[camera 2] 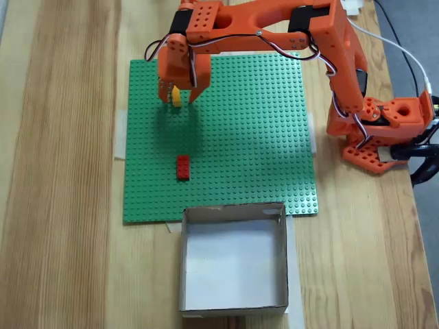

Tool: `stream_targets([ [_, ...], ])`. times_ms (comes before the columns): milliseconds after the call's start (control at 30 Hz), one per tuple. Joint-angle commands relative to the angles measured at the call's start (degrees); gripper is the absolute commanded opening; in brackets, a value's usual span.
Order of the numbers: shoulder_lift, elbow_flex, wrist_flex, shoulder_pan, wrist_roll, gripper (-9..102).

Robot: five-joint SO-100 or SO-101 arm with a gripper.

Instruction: Pick the yellow lego block and put it in the box.

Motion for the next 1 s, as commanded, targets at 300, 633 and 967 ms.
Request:
stream_targets([
  [300, -0.18, -0.88, -2.02, 0.44, -0.26, 11],
  [633, -0.18, -0.26, -3.25, 0.88, -1.41, -1],
  [967, 0.35, 0.7, -4.57, 2.2, -2.55, -1],
])
